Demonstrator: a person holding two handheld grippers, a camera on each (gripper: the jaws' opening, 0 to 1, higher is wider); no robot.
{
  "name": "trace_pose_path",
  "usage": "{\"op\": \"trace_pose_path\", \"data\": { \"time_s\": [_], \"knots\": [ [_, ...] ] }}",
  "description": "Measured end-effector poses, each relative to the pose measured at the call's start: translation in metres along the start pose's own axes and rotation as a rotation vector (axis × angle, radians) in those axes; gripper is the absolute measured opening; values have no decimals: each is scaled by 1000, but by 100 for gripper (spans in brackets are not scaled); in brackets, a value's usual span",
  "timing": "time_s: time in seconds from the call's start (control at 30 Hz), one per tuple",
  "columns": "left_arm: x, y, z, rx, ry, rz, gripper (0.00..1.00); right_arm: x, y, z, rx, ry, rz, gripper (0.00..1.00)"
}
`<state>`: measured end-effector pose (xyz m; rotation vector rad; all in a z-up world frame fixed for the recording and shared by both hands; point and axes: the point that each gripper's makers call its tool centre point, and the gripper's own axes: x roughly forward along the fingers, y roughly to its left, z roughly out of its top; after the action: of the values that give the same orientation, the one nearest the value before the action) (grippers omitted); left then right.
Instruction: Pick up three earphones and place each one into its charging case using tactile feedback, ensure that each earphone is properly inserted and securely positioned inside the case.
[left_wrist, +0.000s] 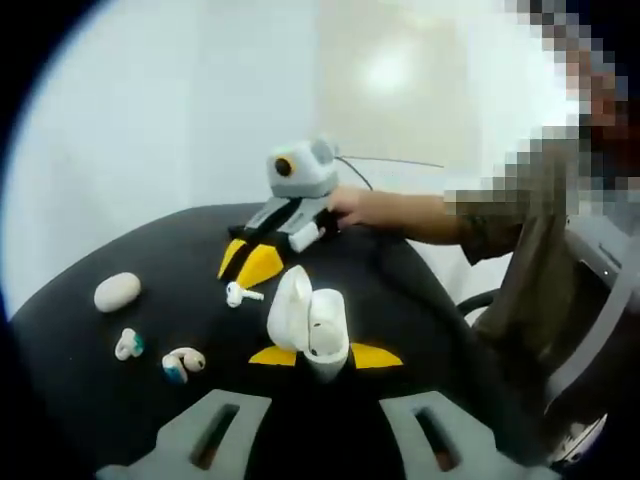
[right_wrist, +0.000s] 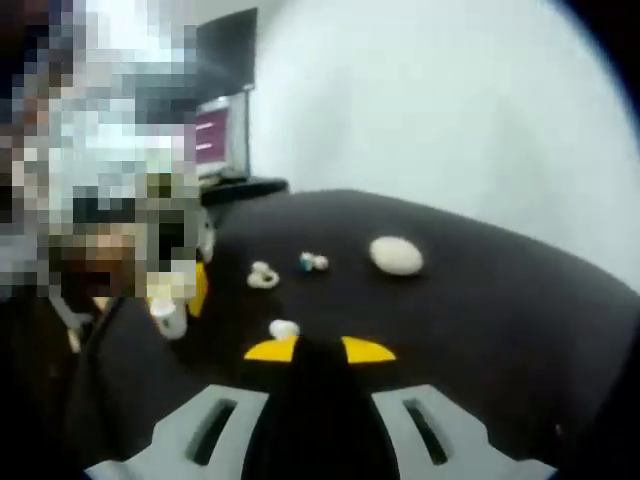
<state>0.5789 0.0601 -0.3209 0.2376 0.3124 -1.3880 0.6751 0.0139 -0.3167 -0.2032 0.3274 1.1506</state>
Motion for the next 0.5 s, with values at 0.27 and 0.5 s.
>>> {"op": "trace_pose_path", "data": {
  "time_s": [0.27, 0.5],
  "knots": [
    [0, 0, 0, 1, 0, -1, 14, -4, 10, 20, 136, -60, 81, 17],
    [0, 0, 0, 0, -1, -1, 14, 11, 19, 4, 250, 68, 102, 17]
  ]
}}
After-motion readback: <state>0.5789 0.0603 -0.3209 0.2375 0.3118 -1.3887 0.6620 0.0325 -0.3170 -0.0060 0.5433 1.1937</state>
